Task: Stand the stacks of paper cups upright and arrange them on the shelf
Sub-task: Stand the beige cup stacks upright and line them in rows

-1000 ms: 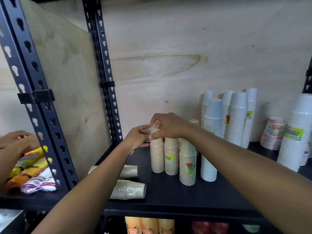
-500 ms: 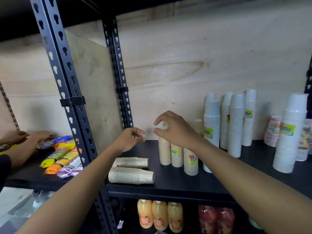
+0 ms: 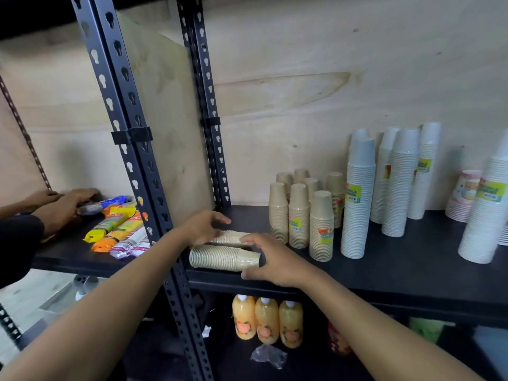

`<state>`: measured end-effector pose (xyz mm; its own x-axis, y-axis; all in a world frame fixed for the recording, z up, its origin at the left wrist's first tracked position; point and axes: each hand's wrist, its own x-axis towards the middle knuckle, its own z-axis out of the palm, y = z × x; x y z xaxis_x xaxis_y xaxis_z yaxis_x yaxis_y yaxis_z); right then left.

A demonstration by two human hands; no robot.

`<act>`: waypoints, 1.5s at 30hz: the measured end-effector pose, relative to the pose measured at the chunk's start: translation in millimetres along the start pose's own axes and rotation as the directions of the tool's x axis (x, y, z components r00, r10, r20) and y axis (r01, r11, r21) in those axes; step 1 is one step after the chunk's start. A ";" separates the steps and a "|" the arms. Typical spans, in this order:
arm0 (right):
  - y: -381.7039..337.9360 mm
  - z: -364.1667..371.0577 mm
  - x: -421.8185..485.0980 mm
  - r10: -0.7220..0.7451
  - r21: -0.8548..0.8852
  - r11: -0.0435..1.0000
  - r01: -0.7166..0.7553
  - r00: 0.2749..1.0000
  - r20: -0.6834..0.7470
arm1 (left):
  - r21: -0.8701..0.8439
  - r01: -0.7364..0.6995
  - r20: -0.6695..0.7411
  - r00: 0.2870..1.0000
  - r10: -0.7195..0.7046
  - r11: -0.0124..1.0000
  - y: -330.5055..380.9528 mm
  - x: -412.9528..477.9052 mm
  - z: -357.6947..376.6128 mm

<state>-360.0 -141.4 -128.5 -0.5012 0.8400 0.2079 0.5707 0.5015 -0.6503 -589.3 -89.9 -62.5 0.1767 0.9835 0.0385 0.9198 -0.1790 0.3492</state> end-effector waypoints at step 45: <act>23.9 -114.7 -109.7 0.170 0.153 0.984 -0.092 0.744 -0.646 | -0.891 -0.176 -0.236 0.967 -0.095 0.419 129.8 -34.4 86.0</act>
<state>-216.8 -197.8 -83.0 0.1442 0.8442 0.5162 0.5078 0.3846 -0.7709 -445.8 -149.2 -99.0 0.0007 0.9743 0.2251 0.0423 -0.2249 0.9735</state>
